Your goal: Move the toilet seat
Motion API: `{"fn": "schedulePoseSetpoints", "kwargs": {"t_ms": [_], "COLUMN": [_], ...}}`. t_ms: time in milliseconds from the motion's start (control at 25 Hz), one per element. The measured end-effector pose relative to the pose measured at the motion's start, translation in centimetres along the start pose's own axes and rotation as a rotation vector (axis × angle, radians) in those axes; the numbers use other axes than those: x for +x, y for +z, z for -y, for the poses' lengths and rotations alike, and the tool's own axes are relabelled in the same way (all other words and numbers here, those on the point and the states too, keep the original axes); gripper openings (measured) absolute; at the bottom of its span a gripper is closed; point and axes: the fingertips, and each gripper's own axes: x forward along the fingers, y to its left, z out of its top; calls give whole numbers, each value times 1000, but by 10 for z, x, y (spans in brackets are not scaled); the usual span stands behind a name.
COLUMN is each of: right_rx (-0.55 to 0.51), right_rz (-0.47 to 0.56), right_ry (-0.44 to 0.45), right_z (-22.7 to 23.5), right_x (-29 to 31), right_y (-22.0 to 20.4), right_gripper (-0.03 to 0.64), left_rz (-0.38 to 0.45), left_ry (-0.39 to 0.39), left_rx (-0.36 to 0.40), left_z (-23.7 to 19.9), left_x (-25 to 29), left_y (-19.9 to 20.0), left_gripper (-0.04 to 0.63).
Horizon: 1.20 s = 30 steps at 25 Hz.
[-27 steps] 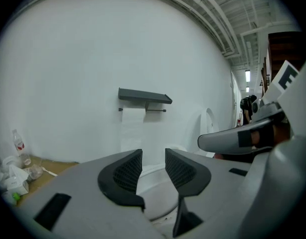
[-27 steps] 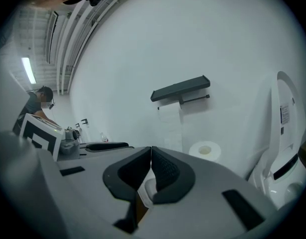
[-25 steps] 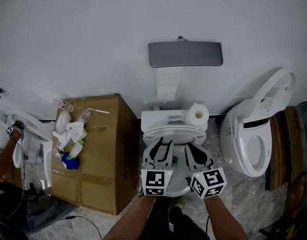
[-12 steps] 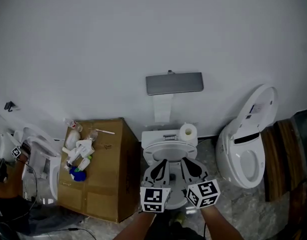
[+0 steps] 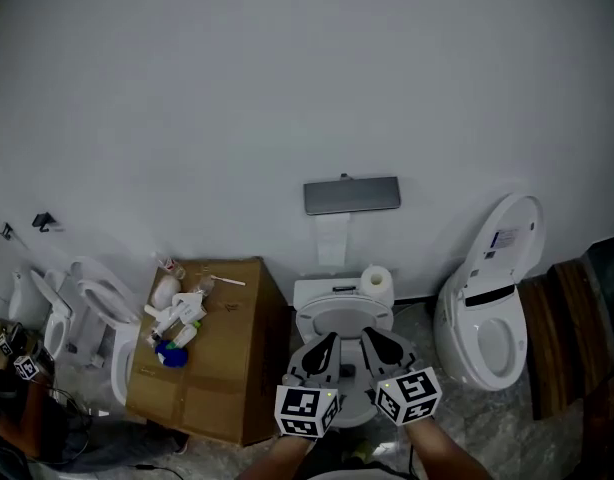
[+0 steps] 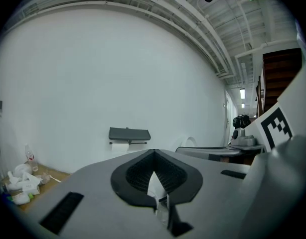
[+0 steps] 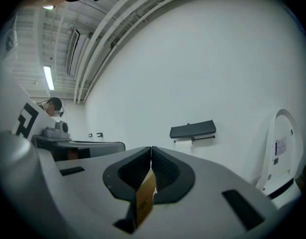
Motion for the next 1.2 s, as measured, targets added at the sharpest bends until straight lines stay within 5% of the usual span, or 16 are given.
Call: {"fn": "schedulePoseSetpoints", "kwargs": {"t_ms": [1200], "right_rx": [-69], "right_rz": [61], "right_ry": [41], "right_z": [-26], "right_x": [-36], "right_y": [46], "right_gripper": [14], "left_rz": [104], "left_ry": [28], "left_rx": [62], "left_z": [20], "left_x": [-34], "left_y": [56], "left_gripper": [8]}}
